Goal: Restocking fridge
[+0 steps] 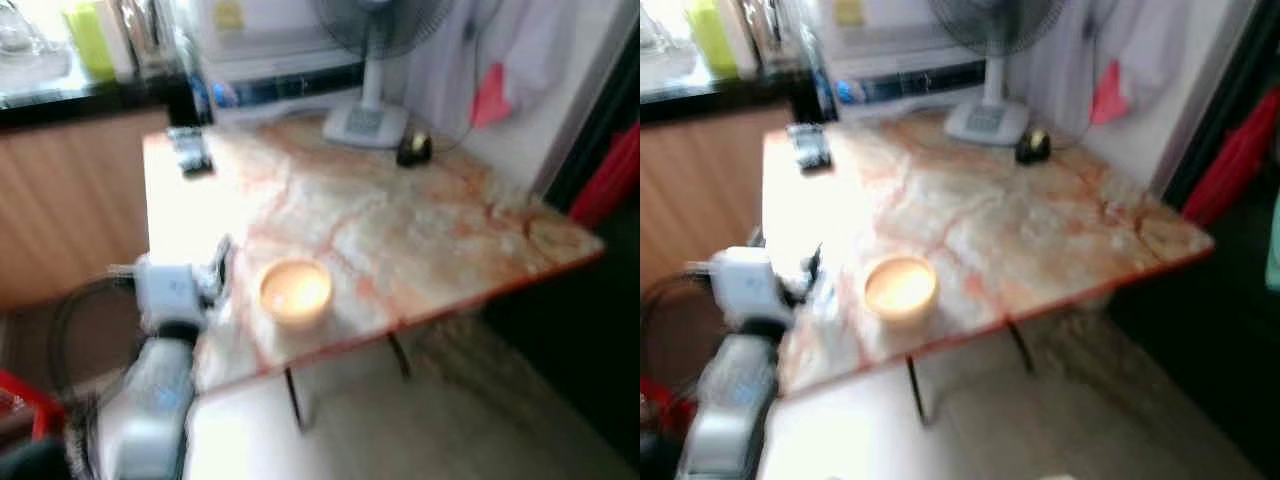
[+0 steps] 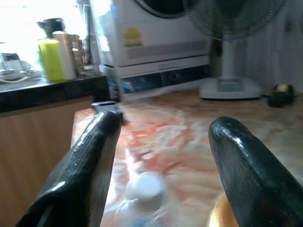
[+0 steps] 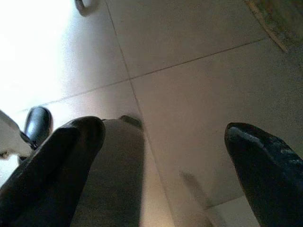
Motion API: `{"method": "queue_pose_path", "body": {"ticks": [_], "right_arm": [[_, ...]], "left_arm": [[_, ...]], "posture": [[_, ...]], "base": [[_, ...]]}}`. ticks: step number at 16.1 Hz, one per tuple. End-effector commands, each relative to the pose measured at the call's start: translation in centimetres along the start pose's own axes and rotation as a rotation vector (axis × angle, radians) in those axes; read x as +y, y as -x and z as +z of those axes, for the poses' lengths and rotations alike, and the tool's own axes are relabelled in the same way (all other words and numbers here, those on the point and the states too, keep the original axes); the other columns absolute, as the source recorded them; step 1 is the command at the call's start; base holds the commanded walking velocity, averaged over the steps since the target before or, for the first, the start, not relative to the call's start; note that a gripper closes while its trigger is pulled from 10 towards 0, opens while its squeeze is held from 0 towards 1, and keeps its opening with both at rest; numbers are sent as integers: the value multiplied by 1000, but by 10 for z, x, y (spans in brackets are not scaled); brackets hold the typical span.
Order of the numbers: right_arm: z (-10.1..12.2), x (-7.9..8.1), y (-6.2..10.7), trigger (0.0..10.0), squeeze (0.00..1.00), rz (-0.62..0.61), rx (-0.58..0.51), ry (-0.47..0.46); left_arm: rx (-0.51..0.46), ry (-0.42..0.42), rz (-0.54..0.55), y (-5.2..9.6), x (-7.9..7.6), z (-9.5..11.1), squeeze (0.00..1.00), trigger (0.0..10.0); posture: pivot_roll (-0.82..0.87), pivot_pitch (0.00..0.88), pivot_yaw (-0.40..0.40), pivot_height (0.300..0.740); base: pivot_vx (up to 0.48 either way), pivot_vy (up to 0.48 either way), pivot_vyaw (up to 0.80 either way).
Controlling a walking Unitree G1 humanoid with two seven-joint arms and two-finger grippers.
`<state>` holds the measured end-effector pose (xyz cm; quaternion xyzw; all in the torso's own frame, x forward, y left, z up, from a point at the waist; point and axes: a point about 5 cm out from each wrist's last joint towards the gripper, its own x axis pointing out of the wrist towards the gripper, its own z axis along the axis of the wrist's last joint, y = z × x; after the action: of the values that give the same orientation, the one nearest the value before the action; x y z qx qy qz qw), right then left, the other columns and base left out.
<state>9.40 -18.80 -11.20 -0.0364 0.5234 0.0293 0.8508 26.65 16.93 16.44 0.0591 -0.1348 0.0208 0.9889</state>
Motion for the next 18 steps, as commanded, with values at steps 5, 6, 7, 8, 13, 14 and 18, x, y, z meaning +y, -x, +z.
{"method": "queue_pose_path", "body": {"ticks": [5,6,7,8,13,14,18], "right_arm": [[-18,10,3,10000,0,27,76,-7],[-17,10,3,10000,0,27,75,-7],[-16,10,2,10000,0,30,73,-3],[-16,10,2,10000,0,30,72,-3],[-15,11,2,10000,0,32,69,-5],[-14,11,2,10000,0,33,69,-3],[-14,11,2,10000,0,34,66,5]], "left_arm": [[-53,-48,-4,-6,7,18,0,10000],[-53,-51,-19,-7,5,20,0,10000],[-72,-60,-56,-10,1,30,0,10000],[-84,-68,-75,-12,-1,34,0,10000],[-83,-132,-136,-23,-7,62,0,10000],[47,-186,-149,-27,-6,57,0,10000],[341,-179,-172,-29,3,51,0,10000]], "posture": [[177,1,-11,740],[180,1,-12,740],[182,2,-12,740],[186,3,-11,740],[200,7,-15,740],[206,6,-16,740],[204,11,-13,740]], "base": [[196,0,0],[0,0,0],[0,0,0],[0,0,0],[0,0,0],[0,0,0],[0,0,0]]}}
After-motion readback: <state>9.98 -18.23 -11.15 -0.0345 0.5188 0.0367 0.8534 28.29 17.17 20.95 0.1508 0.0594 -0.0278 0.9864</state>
